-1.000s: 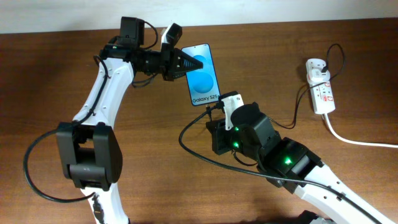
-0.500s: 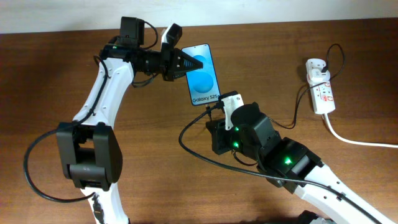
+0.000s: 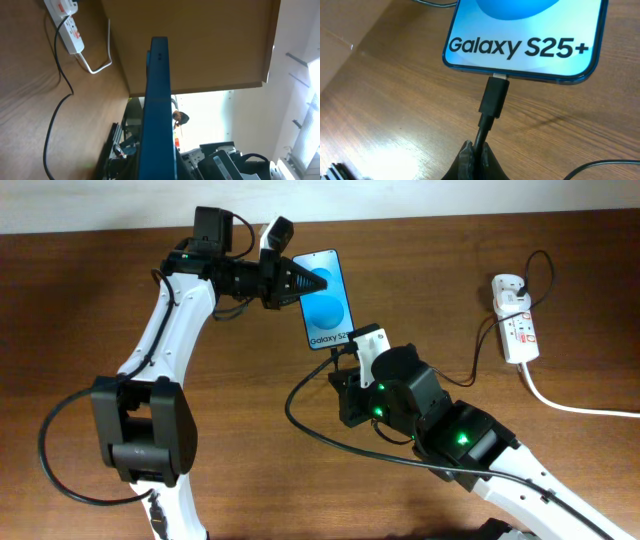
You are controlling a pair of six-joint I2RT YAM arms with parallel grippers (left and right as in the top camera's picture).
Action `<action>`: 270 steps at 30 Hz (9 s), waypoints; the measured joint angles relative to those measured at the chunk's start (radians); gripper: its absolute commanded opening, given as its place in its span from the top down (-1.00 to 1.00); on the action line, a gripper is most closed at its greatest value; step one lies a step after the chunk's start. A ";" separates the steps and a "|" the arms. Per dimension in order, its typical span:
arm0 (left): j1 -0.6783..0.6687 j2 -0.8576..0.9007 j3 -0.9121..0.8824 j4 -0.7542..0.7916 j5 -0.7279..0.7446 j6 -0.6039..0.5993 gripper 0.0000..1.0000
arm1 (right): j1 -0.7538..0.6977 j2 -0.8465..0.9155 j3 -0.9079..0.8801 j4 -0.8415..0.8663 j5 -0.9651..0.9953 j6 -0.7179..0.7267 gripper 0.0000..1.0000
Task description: Plug charger to phone and switch on socket
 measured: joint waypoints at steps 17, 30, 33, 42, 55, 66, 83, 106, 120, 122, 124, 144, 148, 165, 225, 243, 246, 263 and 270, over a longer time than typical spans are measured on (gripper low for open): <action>-0.036 0.000 0.003 0.036 -0.065 0.078 1.00 | 0.000 -0.055 0.084 -0.139 0.034 -0.061 -0.42; -0.036 0.000 0.003 0.036 -0.089 0.080 1.00 | 0.000 0.149 0.111 -0.219 0.058 -0.016 0.27; -0.036 0.000 0.003 0.036 -0.089 0.080 1.00 | 0.000 0.148 0.111 -0.219 0.061 -0.011 0.28; -0.036 0.000 0.003 0.036 -0.089 0.080 1.00 | 0.000 0.142 0.120 -0.224 0.111 -0.004 0.50; -0.020 0.000 0.003 0.041 -0.084 0.073 1.00 | 0.002 0.140 0.124 -0.155 0.120 -0.003 0.92; 0.022 0.000 0.033 -0.137 -0.030 0.259 1.00 | 0.018 0.140 0.101 -0.047 0.100 -0.060 0.92; -0.069 0.000 0.009 -0.164 -0.299 0.185 1.00 | -0.001 -0.138 0.216 -0.238 0.127 -0.043 -0.58; -0.180 0.309 0.175 -0.121 -0.591 -0.051 1.00 | -0.002 -0.447 0.245 -0.552 0.652 0.006 -0.83; -0.182 0.428 0.178 -0.196 -0.566 0.264 0.77 | -0.002 -0.274 0.245 -0.549 0.606 0.137 -0.84; -0.182 0.433 0.178 -0.196 -0.569 0.273 0.73 | -0.002 -0.274 0.245 -0.555 0.601 0.140 -0.85; -0.182 0.454 0.178 -0.196 -0.566 0.277 0.66 | -0.002 -0.274 0.245 -0.563 0.597 0.140 -0.85; -0.224 0.439 0.235 -0.243 -0.790 0.108 -0.07 | -0.002 -0.262 0.245 -0.600 0.594 0.139 -0.87; -0.235 0.433 0.241 -0.253 -0.826 0.072 -0.11 | -0.002 -0.230 0.245 -0.607 0.594 0.141 -0.87; -0.252 0.394 0.261 -0.298 -0.983 -0.020 -0.99 | -0.002 -0.178 0.245 -0.629 0.593 0.241 -0.97; 0.066 -1.336 -0.826 -0.214 -1.839 -0.146 -0.98 | -1.127 0.996 0.947 -0.630 -0.039 0.285 0.91; 0.159 -1.594 -0.826 -0.216 -1.839 -0.146 -0.98 | -1.108 1.122 0.951 -0.527 -0.061 0.293 0.91; 0.159 -1.593 -0.826 -0.216 -1.839 -0.146 -0.98 | -1.108 1.122 0.951 -0.524 -0.061 0.293 0.91; 0.159 -1.595 -0.826 -0.216 -1.839 -0.146 -0.98 | -1.081 1.167 0.984 -0.634 -0.031 0.281 0.92; 0.211 -1.763 -0.827 -0.221 -1.840 -0.146 -0.98 | -1.149 0.920 0.994 -0.774 0.047 0.273 0.91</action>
